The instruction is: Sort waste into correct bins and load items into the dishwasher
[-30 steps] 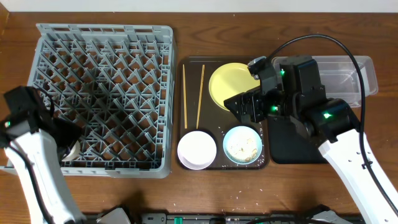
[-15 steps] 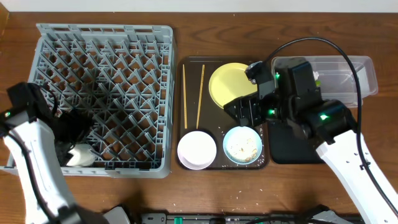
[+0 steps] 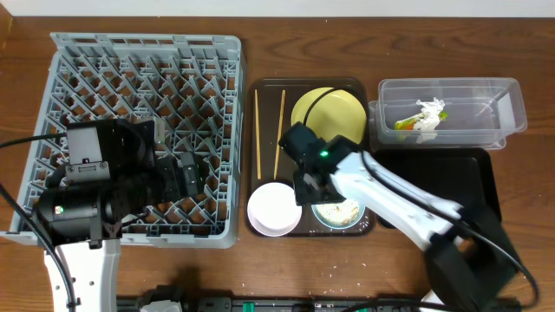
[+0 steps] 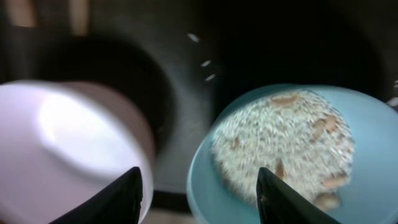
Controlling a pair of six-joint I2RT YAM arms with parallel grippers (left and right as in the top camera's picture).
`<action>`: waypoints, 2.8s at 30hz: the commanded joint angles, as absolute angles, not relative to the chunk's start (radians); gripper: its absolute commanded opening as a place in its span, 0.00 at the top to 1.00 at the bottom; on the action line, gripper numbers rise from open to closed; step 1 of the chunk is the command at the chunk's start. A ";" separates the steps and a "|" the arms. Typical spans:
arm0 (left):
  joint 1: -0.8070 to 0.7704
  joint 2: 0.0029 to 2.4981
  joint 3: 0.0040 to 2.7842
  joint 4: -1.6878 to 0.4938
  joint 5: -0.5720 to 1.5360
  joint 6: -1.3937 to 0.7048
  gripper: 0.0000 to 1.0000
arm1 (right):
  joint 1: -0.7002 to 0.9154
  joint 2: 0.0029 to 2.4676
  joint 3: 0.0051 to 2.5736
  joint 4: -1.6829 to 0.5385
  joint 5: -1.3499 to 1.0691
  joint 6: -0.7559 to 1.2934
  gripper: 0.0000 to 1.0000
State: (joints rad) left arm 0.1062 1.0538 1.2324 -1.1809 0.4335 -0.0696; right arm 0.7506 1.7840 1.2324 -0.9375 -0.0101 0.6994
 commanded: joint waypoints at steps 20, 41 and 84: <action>0.101 1.051 1.250 -1.200 0.406 -0.044 0.04 | 0.427 1.489 1.230 -0.935 -0.342 0.453 0.99; 0.101 1.051 1.250 -1.209 0.380 -0.037 0.04 | -0.424 1.448 0.706 -0.777 -1.468 -0.416 0.99; 0.101 1.051 1.250 -1.214 0.354 -0.038 0.04 | -0.250 1.282 0.826 -0.779 -0.963 0.045 0.99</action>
